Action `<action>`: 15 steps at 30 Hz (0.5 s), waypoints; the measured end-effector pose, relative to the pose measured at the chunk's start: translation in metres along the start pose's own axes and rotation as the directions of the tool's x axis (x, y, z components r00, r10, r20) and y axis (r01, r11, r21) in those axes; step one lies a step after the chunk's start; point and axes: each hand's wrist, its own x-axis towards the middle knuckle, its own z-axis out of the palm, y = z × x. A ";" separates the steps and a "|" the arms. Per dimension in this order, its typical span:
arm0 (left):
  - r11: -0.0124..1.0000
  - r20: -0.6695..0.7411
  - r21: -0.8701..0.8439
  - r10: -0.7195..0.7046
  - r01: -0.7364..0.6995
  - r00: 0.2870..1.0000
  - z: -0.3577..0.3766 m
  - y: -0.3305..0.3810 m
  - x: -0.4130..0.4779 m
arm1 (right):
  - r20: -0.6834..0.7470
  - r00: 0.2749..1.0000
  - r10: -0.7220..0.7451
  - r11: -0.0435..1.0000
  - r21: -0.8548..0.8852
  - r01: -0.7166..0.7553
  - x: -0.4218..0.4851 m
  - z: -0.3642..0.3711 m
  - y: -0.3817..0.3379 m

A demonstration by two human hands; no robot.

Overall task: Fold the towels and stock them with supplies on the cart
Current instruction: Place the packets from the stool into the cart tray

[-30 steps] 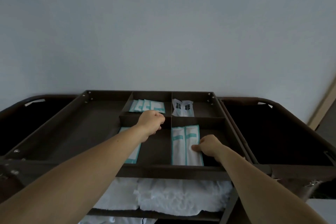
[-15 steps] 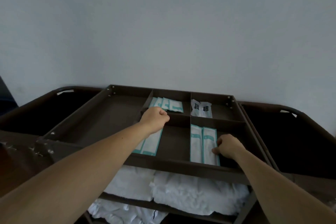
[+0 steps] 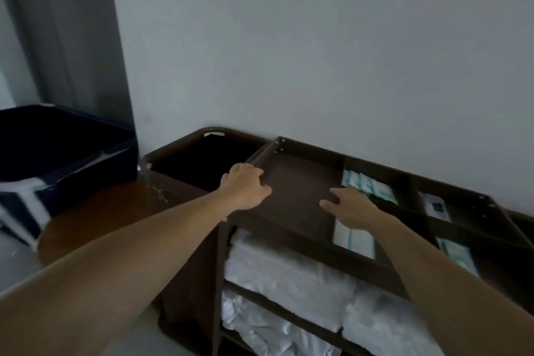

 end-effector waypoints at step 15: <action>0.879 -0.072 -0.078 -0.476 0.471 0.876 -0.113 -0.325 -0.036 | 0.037 0.892 -0.450 0.893 0.012 0.450 0.103 0.076 -0.373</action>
